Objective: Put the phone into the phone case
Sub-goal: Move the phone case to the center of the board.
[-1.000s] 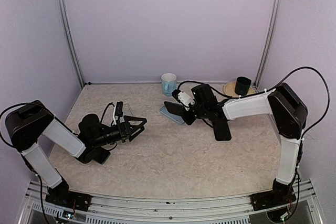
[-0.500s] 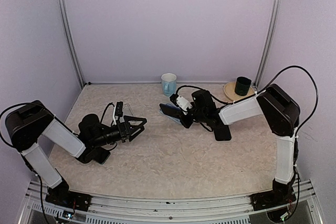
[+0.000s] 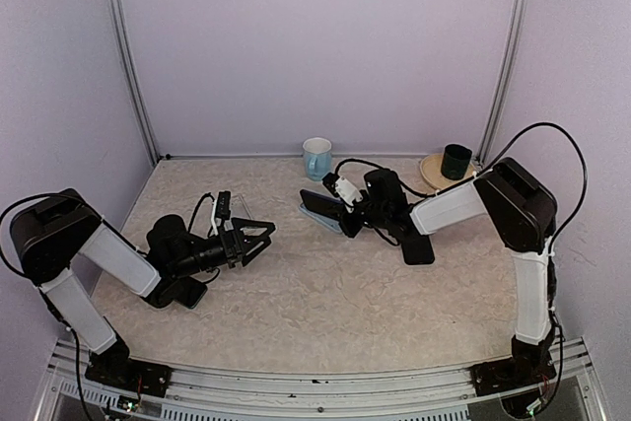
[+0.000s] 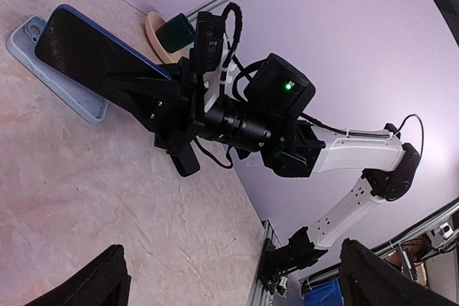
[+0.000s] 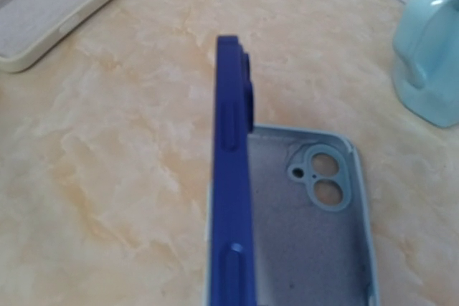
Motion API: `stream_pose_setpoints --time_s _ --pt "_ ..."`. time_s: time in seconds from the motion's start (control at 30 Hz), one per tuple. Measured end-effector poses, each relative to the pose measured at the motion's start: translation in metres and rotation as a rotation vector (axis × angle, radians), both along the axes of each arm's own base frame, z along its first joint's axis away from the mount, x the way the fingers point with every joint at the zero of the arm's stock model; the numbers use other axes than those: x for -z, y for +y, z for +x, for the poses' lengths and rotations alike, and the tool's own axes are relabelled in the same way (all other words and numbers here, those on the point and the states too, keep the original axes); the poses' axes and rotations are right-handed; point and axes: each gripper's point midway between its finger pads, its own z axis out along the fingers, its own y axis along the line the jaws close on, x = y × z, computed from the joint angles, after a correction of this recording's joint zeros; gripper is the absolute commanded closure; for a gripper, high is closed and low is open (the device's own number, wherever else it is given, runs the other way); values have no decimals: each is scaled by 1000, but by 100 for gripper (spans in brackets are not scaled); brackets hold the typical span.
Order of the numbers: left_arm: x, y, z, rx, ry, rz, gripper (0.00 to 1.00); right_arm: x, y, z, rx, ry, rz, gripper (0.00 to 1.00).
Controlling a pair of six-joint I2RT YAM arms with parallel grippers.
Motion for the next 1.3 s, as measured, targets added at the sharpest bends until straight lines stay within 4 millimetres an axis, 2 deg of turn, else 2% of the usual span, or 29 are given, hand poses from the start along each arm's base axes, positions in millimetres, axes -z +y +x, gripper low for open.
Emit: stream_pose_setpoints --time_s 0.27,0.53,0.77,0.9,1.3 --pt "0 0 0 1 1 -2 1 10 9 14 19 30 -9 100" --pt "1 1 -1 0 2 -1 1 17 10 5 7 93 24 100" --pt "3 0 -1 1 6 -3 1 16 -3 -18 -18 158 58 100" --pt "10 -1 0 4 25 2 1 15 -4 -32 -50 192 73 100" --pt "10 -3 0 8 31 -5 1 10 11 -79 -191 326 111 100"
